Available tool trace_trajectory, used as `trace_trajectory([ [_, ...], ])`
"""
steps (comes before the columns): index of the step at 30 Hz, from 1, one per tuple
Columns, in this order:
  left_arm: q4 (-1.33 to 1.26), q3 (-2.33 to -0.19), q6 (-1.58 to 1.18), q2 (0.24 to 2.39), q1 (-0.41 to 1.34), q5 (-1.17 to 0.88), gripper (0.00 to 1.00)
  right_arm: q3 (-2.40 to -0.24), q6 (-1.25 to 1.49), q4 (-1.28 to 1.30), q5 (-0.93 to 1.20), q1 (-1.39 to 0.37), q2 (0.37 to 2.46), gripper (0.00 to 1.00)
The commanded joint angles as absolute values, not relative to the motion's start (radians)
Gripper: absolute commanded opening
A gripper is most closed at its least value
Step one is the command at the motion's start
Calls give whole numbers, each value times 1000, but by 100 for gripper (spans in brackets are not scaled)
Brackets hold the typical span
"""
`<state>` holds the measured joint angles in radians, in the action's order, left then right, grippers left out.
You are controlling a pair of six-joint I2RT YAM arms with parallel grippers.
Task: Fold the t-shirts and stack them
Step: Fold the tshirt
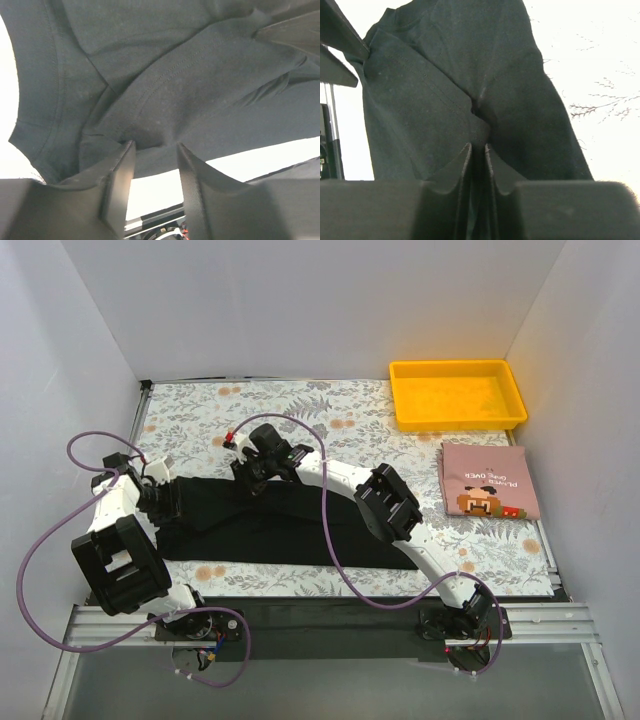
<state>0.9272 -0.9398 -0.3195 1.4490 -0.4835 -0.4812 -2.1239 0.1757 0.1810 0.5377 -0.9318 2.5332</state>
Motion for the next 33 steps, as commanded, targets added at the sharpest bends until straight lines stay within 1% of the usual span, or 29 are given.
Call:
trace_trajectory([
  [1, 896, -943, -328, 1428, -489, -480, 36, -2103, 175, 149, 571, -940, 2474, 15],
  [2, 894, -945, -330, 1433, -488, -477, 34, -2097, 176, 146, 577, -940, 2470, 14],
  [3, 891, -948, -330, 1437, -488, -474, 29, -2095, 179, 144, 580, -943, 2464, 8],
  [6, 879, -948, -330, 1437, -488, -457, 20, -2082, 190, 143, 594, -945, 2445, 1],
  [7, 874, -950, -331, 1436, -489, -454, 17, -2076, 192, 141, 594, -945, 2439, 1],
  [9, 873, -953, -330, 1434, -489, -437, 16, -2056, 195, 137, 595, -946, 2415, 1],
  [12, 862, -950, -333, 1422, -489, -422, 25, -2011, 202, 130, 597, -945, 2378, 1],
  [13, 859, -948, -333, 1420, -489, -417, 33, -1987, 204, 129, 600, -945, 2367, 1],
  [18, 854, -936, -333, 1405, -489, -399, 44, -1908, 228, 106, 614, -945, 2310, 1],
  [23, 854, -920, -333, 1401, -489, -390, 47, -1865, 256, 97, 635, -946, 2307, 1],
  [26, 859, -910, -333, 1404, -489, -423, 48, -1853, 268, 94, 637, -946, 2309, 1],
  [33, 833, -910, -333, 1427, -488, -491, 47, -1818, 284, 81, 637, -945, 2301, 1],
])
